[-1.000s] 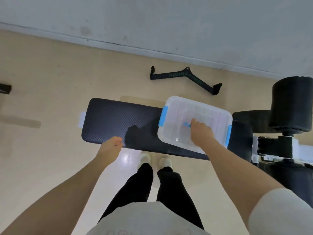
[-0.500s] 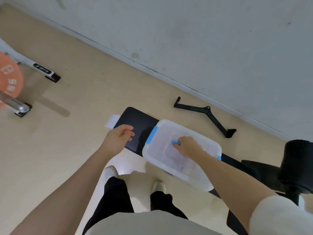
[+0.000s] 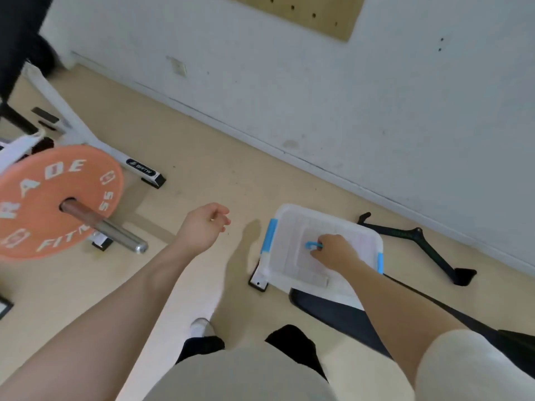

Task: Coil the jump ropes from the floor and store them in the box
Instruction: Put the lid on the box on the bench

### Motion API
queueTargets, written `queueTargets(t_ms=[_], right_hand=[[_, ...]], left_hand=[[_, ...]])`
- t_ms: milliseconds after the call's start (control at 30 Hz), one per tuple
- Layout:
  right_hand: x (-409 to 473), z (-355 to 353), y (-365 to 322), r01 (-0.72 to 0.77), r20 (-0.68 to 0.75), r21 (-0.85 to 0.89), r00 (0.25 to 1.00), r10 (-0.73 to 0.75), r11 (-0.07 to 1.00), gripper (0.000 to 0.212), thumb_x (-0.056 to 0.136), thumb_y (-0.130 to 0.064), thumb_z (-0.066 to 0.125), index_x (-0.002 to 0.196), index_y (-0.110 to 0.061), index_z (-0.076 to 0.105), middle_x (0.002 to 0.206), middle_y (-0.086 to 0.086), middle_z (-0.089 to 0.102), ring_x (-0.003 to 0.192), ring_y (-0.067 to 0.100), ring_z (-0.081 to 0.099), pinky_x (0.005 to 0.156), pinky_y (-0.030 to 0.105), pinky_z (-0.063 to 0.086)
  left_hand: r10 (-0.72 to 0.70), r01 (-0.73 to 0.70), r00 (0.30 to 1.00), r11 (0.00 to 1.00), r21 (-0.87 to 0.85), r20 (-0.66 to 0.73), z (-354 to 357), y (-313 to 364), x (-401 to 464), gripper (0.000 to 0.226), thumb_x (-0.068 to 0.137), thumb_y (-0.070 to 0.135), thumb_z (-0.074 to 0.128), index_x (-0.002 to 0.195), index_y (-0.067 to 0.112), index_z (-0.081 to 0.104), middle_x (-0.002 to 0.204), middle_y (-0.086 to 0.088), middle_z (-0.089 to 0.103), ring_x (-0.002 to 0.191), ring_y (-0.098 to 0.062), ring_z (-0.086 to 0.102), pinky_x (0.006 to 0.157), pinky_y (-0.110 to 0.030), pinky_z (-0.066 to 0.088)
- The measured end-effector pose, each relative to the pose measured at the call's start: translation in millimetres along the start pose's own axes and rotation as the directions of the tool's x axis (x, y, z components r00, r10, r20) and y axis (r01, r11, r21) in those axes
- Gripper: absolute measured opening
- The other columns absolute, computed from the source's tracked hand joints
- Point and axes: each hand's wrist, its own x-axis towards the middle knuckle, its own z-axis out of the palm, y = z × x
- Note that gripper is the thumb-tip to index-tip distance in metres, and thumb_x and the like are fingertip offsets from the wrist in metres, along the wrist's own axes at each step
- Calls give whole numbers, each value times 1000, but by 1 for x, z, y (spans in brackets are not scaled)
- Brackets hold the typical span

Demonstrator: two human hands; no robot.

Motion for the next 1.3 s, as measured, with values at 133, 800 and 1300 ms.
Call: queueTargets(t_ms=[133,800,1300], right_hand=[[41,-23,-72,15,-29,65,999,-13,998,24,92,-26,46,104,-9,58,89,2,51,80,19,50,71,28,41],[559,-56,-164,15,128,67,991,-23,998,25,97,-13,34,103,-5,57,87,6,49,77,24,48,67,30,39],[828,36,-136,-12,199,-9,980,13,1000,46,91,0,33,136,-3,29,132,17,41,120,31,40,98,39,39]], left_hand=[[12,-14,998,999,39,54,-46,4,63,21,93,6,42,102,15,59,92,-4,64,79,-20,60,61,-12,40],[-118,97,979,987,132,168,7,-38,585,26,92,8,41,112,13,57,93,-1,64,77,-18,59,50,-8,40],[-185,111,943,959,262,277,119,-179,787,26,96,16,40,115,21,57,102,3,65,91,-21,65,54,-16,42]])
